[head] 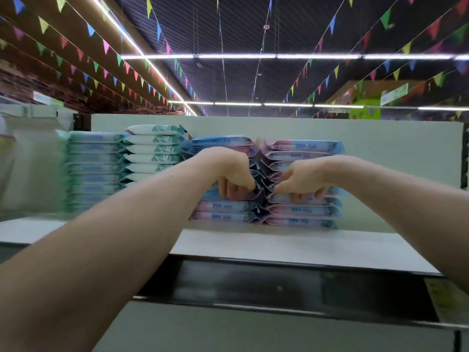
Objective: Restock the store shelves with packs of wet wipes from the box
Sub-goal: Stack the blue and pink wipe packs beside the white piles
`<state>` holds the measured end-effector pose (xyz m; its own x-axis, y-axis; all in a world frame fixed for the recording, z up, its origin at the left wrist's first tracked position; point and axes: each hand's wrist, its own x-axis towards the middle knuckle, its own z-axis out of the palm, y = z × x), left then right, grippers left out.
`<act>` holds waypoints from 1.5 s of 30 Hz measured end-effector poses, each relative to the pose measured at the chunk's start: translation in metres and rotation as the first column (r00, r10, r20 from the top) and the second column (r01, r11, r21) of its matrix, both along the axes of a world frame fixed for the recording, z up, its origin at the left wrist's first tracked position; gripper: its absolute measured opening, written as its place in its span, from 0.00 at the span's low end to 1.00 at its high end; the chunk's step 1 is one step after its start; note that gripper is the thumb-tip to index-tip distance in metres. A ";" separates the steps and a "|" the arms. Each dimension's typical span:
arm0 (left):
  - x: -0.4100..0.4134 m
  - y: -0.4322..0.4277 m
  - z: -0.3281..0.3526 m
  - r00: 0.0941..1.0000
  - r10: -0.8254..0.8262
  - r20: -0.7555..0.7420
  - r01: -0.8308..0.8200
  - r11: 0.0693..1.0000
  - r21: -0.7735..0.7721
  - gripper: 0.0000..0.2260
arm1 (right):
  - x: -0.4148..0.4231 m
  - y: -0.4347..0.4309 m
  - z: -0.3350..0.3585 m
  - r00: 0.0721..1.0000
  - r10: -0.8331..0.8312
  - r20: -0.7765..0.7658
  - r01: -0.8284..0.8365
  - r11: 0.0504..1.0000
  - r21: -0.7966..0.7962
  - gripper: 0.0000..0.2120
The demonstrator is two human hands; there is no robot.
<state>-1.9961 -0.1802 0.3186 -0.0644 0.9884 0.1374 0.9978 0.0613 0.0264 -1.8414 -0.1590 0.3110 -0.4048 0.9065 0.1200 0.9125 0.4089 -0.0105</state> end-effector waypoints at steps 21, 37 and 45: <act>0.126 0.011 0.006 0.948 -0.282 -0.148 0.314 0.906 0.283 0.05 | 0.097 -0.027 -0.009 0.993 -0.058 -0.102 0.074 0.983 0.167 0.16; 0.242 0.035 -0.001 0.901 -0.396 -0.178 0.433 0.846 0.313 0.18 | 0.206 -0.029 -0.017 0.955 -0.222 -0.196 0.253 0.956 0.150 0.18; 0.266 0.023 -0.009 0.874 -0.457 -0.166 0.486 0.819 0.306 0.18 | 0.228 -0.053 -0.024 0.932 -0.292 -0.212 0.330 0.928 0.171 0.18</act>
